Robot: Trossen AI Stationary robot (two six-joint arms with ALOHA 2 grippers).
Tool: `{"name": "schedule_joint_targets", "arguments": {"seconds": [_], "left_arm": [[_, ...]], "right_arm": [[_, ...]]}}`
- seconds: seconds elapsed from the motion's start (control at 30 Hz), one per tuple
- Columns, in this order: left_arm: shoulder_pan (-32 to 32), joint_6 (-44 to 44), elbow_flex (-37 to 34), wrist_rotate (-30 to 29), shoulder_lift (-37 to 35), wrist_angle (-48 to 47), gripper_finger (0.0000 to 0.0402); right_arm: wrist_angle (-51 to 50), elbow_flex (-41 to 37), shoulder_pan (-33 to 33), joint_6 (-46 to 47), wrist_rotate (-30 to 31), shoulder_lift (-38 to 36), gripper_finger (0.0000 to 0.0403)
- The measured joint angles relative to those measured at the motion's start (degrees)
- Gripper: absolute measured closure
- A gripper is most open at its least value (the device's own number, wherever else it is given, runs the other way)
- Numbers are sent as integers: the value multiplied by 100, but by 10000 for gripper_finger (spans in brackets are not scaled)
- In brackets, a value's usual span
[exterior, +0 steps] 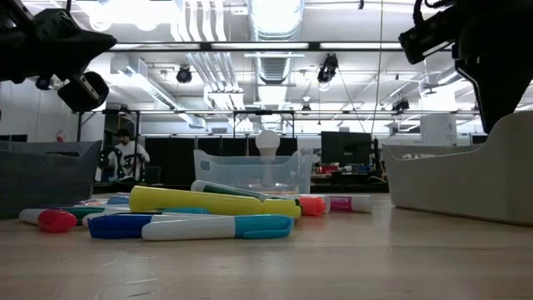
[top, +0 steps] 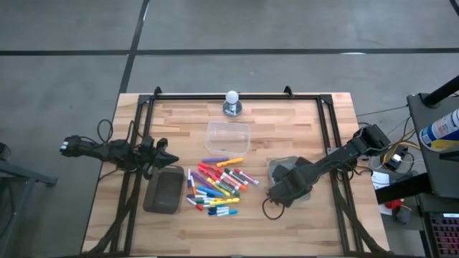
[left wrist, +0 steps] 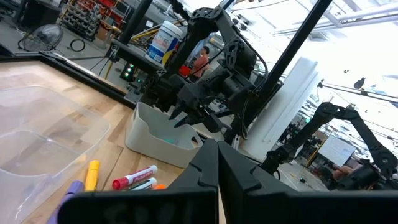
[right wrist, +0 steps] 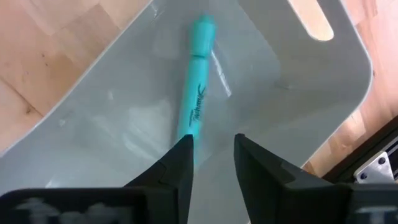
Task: Pick & Place Markers
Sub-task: Put the light blue highlighter into the gray bin, then put the yellow highlighter into the gray bin
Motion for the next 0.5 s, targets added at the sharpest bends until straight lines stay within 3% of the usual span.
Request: {"name": "schedule_joint_targets", "arguments": {"seconds": [0.27,0.5], "left_arm": [[-1,-4,0,0,0,0,402],[-1,11,0,0,0,0,402]], "right_arm": [[-72,-4,0,-36,19,0,239],[-368,127,0,-182,11,-14,231]]}}
